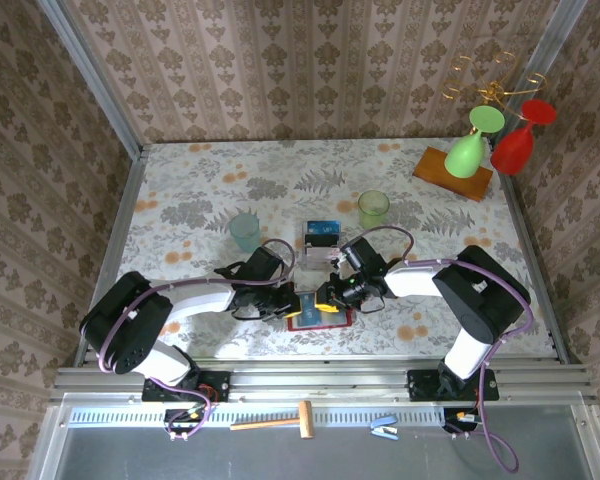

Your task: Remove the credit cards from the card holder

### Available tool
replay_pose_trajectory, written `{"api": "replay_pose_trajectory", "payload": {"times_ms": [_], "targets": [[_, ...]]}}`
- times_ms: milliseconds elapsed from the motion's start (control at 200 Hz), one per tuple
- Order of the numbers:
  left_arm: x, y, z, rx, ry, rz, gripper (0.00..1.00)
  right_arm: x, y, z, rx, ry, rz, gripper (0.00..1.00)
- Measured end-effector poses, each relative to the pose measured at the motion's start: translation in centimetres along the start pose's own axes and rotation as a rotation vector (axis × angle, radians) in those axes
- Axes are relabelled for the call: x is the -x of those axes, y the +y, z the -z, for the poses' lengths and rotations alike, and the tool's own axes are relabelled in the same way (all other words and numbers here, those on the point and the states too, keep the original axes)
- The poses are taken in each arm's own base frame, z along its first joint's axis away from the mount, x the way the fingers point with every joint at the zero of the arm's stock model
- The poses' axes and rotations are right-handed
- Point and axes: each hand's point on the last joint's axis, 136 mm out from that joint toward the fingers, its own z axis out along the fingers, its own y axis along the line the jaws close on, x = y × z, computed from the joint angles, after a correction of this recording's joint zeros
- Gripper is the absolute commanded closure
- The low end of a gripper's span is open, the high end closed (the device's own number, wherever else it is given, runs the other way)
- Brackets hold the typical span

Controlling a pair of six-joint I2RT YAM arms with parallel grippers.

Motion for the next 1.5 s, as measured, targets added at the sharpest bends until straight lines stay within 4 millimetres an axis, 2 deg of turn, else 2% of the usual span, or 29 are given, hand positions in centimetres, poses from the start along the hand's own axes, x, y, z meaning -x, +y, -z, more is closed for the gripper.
{"api": "replay_pose_trajectory", "payload": {"times_ms": [765, 1220, 1400, 1495], "targets": [[0.0, 0.1, 0.0, 0.003, 0.0, 0.0, 0.97, 0.0, -0.5, 0.0, 0.005, -0.008, -0.017, 0.93], [0.3, 0.9, 0.7, 0.01, -0.007, 0.007, 0.97, 0.1, -0.9, 0.4, 0.002, -0.015, -0.003, 0.94], [0.2, 1.0, 0.9, 0.01, -0.003, 0.006, 0.97, 0.0, -0.7, 0.5, 0.005, -0.018, 0.0, 0.9], [0.1, 1.0, 1.0, 0.014, -0.002, 0.008, 0.93, -0.1, -0.5, 0.8, 0.005, -0.02, 0.002, 0.87]]}}
